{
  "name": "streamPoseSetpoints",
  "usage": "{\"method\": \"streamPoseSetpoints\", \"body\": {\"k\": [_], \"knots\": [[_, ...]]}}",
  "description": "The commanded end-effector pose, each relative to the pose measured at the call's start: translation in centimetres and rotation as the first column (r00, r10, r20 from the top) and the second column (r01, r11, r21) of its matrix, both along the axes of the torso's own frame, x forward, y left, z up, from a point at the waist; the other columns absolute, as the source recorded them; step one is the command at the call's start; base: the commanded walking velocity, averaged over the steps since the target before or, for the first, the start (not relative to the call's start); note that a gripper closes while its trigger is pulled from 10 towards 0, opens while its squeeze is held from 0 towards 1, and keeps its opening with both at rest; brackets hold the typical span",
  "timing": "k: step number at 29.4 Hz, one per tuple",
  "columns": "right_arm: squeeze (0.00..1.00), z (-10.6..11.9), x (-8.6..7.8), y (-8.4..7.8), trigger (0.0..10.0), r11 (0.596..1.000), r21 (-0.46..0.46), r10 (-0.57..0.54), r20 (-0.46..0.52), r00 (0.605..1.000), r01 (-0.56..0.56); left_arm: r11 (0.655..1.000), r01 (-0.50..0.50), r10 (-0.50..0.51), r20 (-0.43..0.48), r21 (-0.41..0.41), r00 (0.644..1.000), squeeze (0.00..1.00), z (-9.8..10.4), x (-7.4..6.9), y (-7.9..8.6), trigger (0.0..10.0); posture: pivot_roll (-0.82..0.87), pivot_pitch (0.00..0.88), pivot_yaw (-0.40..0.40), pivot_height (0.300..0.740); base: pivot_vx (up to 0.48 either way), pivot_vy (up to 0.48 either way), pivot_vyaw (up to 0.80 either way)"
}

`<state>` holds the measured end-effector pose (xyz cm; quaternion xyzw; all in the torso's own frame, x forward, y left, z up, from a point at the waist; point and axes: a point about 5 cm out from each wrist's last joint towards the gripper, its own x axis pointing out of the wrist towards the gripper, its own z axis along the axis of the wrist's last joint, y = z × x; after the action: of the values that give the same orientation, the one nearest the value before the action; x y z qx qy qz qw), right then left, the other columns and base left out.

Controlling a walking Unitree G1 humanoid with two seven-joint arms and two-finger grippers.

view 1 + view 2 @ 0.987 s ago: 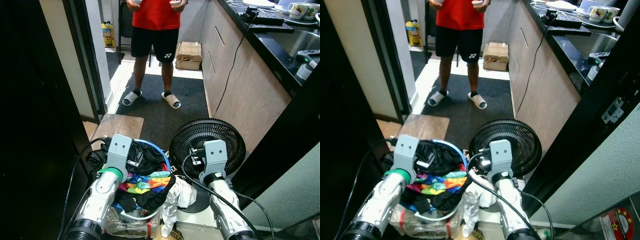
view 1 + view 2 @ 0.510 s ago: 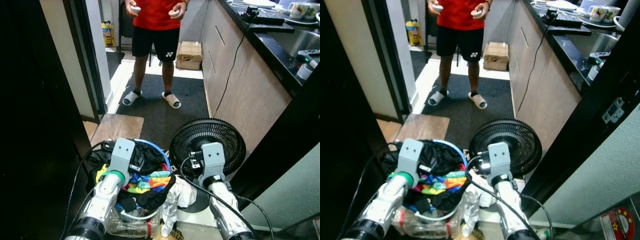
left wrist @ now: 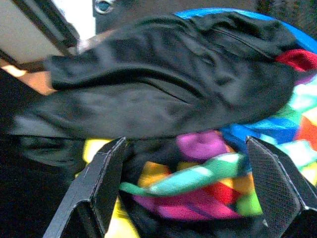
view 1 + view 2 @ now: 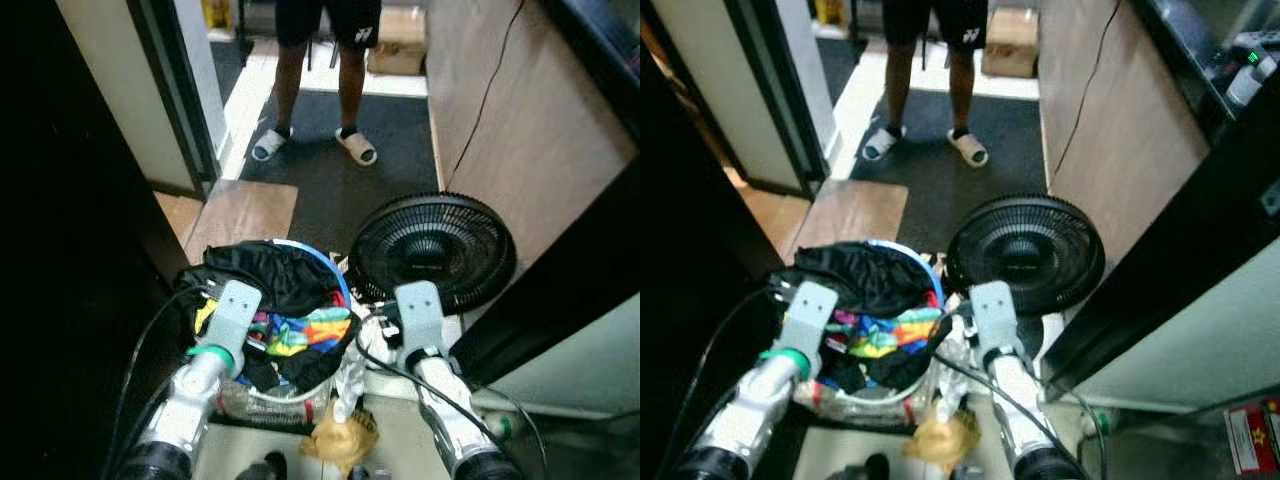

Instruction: Clothes washing

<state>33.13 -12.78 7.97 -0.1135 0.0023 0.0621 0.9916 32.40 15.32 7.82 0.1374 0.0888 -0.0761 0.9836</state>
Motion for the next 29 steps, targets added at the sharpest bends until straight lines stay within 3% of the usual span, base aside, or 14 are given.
{"method": "streamPoseSetpoints", "body": {"k": [1,8,14,16,18,21,23,29], "knots": [[0.00,-0.6,-0.1,0.0,10.0,1.000,-0.009,-0.008,-0.022,1.000,0.008,1.000,0.005,-0.005,-0.031,-0.001,1.000,0.00,-0.5,-0.4,0.1,10.0,0.17,0.300,0.101,0.740,0.000,0.000,0.00],[0.00,-0.1,0.7,-1.1,10.0,0.997,-0.056,-0.045,-0.013,0.999,0.044,0.999,0.042,-0.042,-0.022,0.013,0.999,0.00,-0.3,-0.2,-0.9,10.0,0.16,0.298,0.099,0.740,0.000,0.000,0.00],[0.00,0.0,0.9,-0.9,10.0,0.998,-0.064,-0.014,-0.018,1.000,0.013,0.998,0.060,-0.060,-0.030,0.005,0.998,0.00,-0.2,-0.1,-1.5,10.0,0.14,0.283,0.092,0.740,0.000,0.000,0.00],[0.00,0.5,1.3,-0.8,10.0,0.997,-0.070,-0.007,-0.005,1.000,0.006,0.995,0.103,-0.103,-0.042,0.006,0.994,0.00,-0.3,0.2,-2.8,10.0,0.11,0.268,0.079,0.740,0.000,0.000,0.00],[0.00,0.5,1.3,-0.8,10.0,0.997,-0.070,-0.007,-0.005,1.000,0.006,0.995,0.103,-0.103,-0.042,0.006,0.994,0.00,-0.3,0.2,-2.8,10.0,0.11,0.268,0.079,0.740,0.000,0.000,0.00],[0.00,1.3,1.8,-1.8,10.0,0.996,-0.083,-0.035,0.022,0.999,0.037,0.979,0.201,-0.199,-0.067,0.020,0.978,0.00,-0.5,1.3,-6.7,10.0,0.07,0.253,0.071,0.740,0.000,0.000,0.00],[0.00,1.1,1.7,-2.5,10.0,0.994,-0.092,-0.052,0.021,0.998,0.054,0.972,0.231,-0.227,-0.091,0.037,0.970,0.00,-0.8,1.3,-8.0,10.0,0.05,0.254,0.076,0.740,0.000,0.000,0.00],[0.00,0.5,1.1,-3.0,10.0,0.993,-0.096,-0.065,0.009,0.998,0.065,0.965,0.250,-0.237,-0.143,0.080,0.961,0.00,-2.1,0.7,-8.1,10.0,0.05,0.268,0.085,0.740,0.000,0.000,0.00]]}}
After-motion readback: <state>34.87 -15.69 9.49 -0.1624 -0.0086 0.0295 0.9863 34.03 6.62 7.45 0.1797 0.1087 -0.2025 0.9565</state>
